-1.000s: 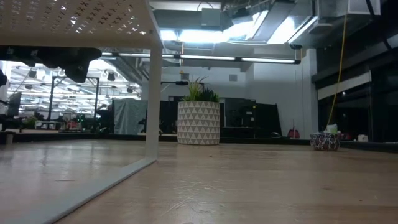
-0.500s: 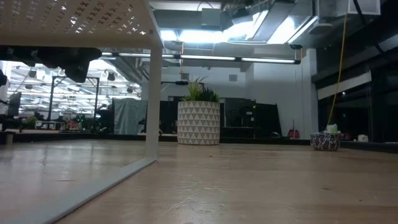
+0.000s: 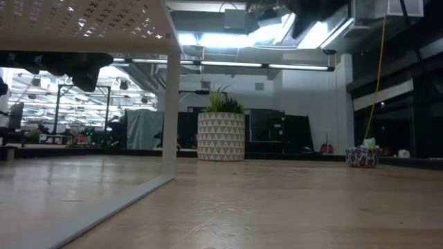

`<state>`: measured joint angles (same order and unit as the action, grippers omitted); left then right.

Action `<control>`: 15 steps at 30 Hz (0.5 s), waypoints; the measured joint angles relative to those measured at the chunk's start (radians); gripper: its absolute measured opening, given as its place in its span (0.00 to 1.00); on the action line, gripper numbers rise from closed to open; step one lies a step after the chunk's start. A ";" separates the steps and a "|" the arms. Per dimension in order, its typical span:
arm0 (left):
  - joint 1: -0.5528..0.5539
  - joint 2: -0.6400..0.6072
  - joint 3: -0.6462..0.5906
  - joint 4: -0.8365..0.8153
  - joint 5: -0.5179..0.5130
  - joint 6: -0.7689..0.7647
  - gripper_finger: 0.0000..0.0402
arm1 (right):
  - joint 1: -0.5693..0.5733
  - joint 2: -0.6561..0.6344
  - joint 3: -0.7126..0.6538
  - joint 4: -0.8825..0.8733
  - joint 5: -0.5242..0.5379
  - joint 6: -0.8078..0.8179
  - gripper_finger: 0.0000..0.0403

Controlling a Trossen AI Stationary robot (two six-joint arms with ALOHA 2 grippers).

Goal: Pick & Place candle stick holders
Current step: Put the red scented candle on the shelf

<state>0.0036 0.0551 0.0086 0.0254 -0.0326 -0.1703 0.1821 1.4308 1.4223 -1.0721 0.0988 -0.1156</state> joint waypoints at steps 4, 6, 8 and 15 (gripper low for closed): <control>0.000 0.000 0.000 0.000 0.000 0.000 0.02 | -0.024 -0.110 -0.143 0.032 0.052 0.078 0.88; 0.000 0.000 0.000 0.000 0.000 0.000 0.02 | -0.033 -0.159 -0.212 0.056 0.055 0.110 0.88; 0.000 0.000 0.000 0.000 0.000 0.000 0.01 | -0.041 -0.205 -0.279 0.094 0.056 0.138 0.88; 0.000 0.000 0.000 0.000 0.000 0.000 0.02 | -0.068 -0.291 -0.469 0.186 0.116 0.211 0.88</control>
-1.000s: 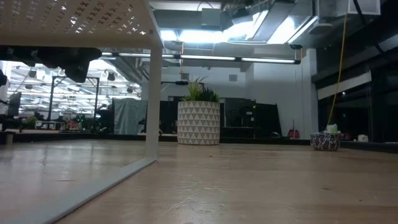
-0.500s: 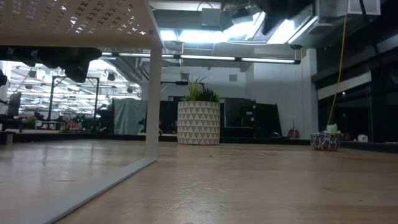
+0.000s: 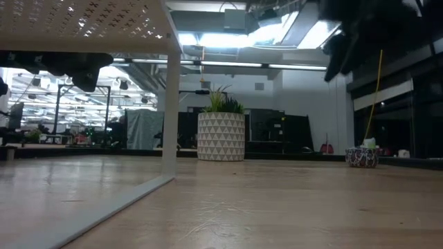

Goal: Pick & Place candle stick holders
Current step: Put the red scented candle on the shelf

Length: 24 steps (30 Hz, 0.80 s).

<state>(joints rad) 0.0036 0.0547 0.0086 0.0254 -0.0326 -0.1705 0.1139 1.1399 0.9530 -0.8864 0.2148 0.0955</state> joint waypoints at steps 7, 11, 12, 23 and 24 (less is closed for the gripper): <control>0.000 0.000 0.000 0.000 0.000 0.000 0.02 | -0.024 0.000 -0.107 0.064 0.159 0.169 0.88; 0.000 0.000 0.000 0.000 0.000 0.000 0.02 | -0.028 0.004 -0.132 0.113 0.125 0.188 0.88; 0.000 0.000 0.000 0.000 0.000 0.000 0.02 | -0.028 0.004 -0.132 0.119 0.120 0.189 0.88; 0.000 0.000 0.000 0.000 0.000 0.000 0.02 | -0.146 0.008 -0.133 -0.055 0.358 0.650 0.88; 0.000 0.000 0.000 0.000 0.000 0.000 0.01 | -0.181 0.008 -0.133 -0.097 0.338 0.684 0.88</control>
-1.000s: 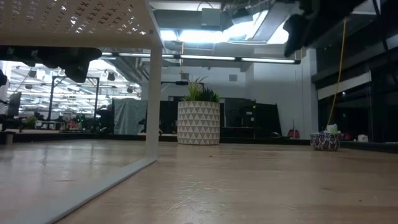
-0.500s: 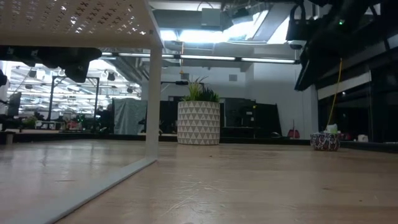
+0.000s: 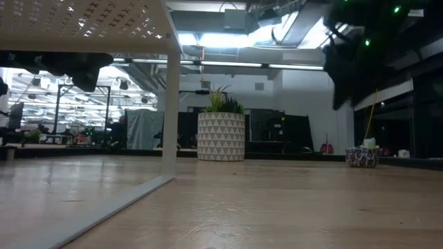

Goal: Pick & Place candle stick holders
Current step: Put the red scented candle on the shelf

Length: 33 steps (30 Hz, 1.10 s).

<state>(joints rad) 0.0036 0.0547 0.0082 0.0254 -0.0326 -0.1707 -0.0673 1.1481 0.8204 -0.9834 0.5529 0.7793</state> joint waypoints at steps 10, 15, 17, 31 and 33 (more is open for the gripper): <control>0.000 0.000 0.000 0.000 0.000 0.000 0.02 | -0.362 0.012 0.000 -0.029 -0.292 -0.127 0.88; 0.000 0.000 0.000 0.000 0.000 0.000 0.02 | -0.451 0.051 0.000 -0.011 -0.366 -0.175 0.88; 0.000 0.000 0.000 0.000 0.000 0.000 0.01 | -0.463 0.074 0.000 -0.011 -0.371 -0.183 0.88; 0.000 0.000 0.000 0.000 0.000 0.000 0.02 | -0.481 0.154 -0.172 0.204 -0.441 -0.308 0.88; 0.000 0.000 0.000 0.000 0.000 0.000 0.01 | -0.489 0.154 -0.184 0.224 -0.426 -0.303 0.88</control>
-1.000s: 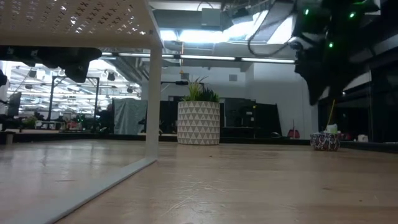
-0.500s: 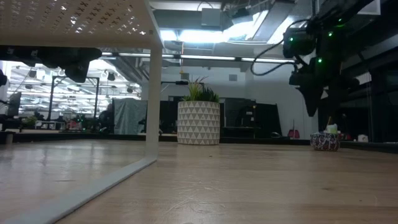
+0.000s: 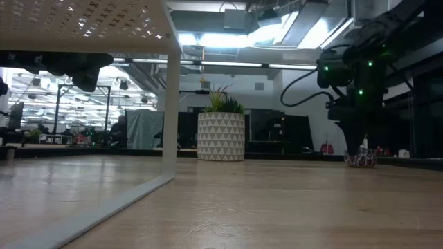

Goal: Pick & Place candle stick holders
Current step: Put the red scented candle on the shelf

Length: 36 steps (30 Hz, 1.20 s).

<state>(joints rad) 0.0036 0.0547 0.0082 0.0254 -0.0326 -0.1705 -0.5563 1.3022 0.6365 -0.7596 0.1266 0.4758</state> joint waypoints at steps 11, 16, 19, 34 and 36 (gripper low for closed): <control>0.000 0.000 0.000 0.000 0.000 0.000 0.01 | -0.005 0.000 -0.010 0.066 -0.004 -0.020 0.88; 0.000 0.000 0.000 0.000 0.000 0.000 0.01 | -0.005 0.000 -0.010 0.045 0.000 -0.020 0.88; 0.000 0.000 0.000 0.000 0.000 0.000 0.02 | -0.005 0.000 -0.011 0.044 0.001 -0.035 0.88; 0.000 0.000 0.000 0.000 0.000 0.000 0.01 | -0.005 0.051 -0.012 0.046 0.003 -0.072 0.77; 0.000 0.000 0.000 0.000 0.000 0.000 0.02 | -0.004 0.064 -0.013 0.052 0.004 -0.072 0.74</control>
<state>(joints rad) 0.0036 0.0547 0.0086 0.0254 -0.0326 -0.1703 -0.5604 1.3659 0.6237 -0.7075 0.1308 0.4036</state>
